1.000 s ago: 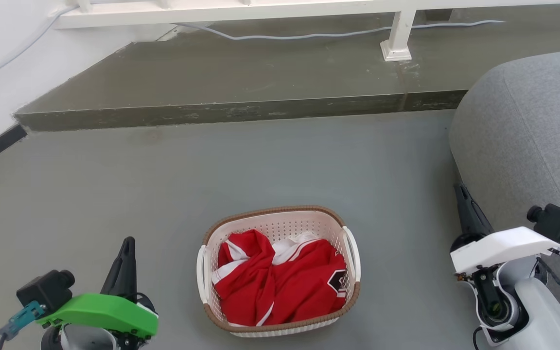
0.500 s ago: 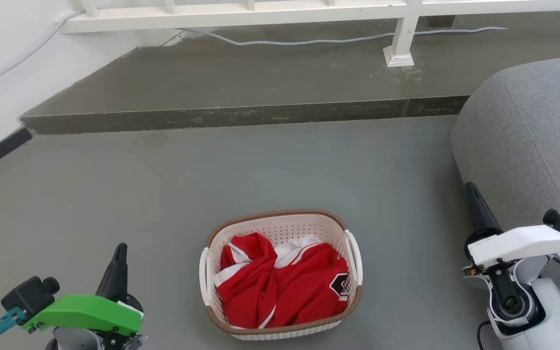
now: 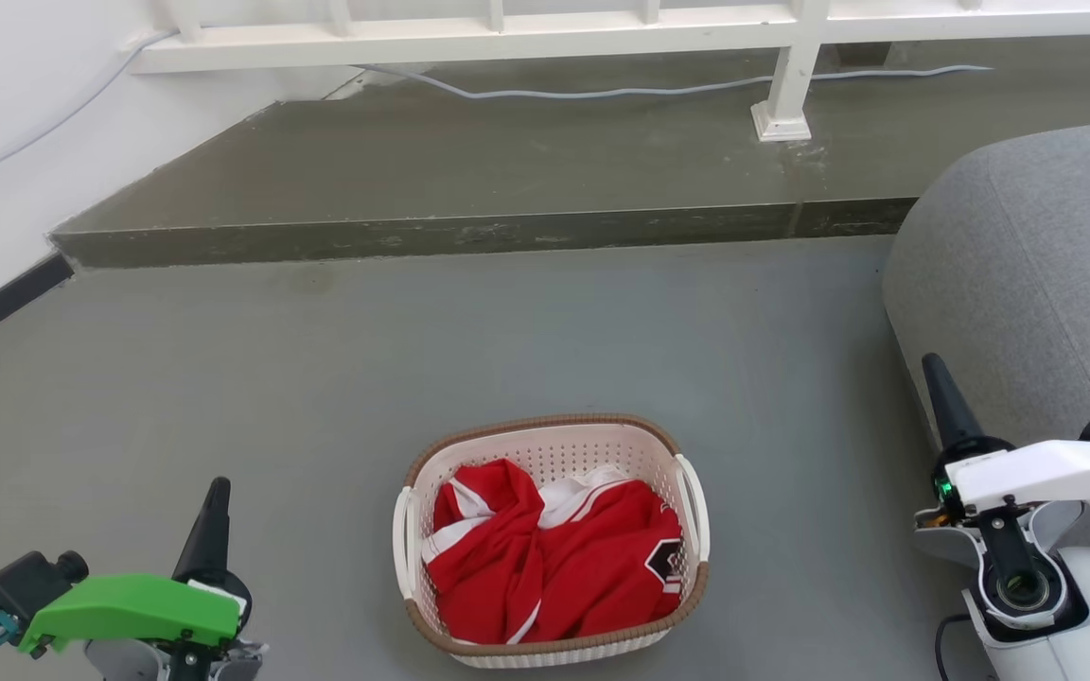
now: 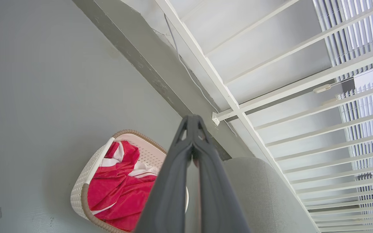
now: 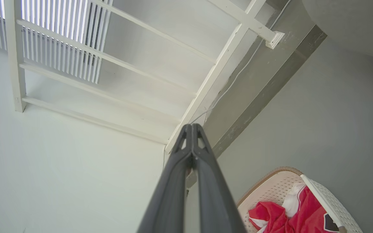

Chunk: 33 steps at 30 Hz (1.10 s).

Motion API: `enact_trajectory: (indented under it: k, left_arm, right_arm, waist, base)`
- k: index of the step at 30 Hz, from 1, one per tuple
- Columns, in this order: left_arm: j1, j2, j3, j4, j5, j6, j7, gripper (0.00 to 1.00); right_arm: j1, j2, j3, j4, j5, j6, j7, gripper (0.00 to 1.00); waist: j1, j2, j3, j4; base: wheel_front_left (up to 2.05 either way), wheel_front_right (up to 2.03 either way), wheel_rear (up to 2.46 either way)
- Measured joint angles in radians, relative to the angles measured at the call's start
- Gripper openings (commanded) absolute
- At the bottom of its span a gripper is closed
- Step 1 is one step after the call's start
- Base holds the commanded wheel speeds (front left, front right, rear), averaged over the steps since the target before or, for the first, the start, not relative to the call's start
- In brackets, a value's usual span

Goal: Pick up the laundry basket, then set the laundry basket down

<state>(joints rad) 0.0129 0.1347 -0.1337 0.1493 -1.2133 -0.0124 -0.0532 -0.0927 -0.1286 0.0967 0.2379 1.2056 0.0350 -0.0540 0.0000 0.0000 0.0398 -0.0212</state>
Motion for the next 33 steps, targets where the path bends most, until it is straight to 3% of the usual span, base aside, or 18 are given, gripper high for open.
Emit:
enact_trajectory:
  k: [33]
  left_arm:
    - [-0.045, -0.027, 0.104, 0.092, -0.424, -0.089, 0.079, 0.00]
  right_arm:
    - [0.004, 0.039, -0.154, 0.028, 0.408, 0.071, 0.104, 0.00]
  waist:
    - [0.0000, 0.0000, -0.034, 0.019]
  base:
    - [0.00, 0.00, 0.00]
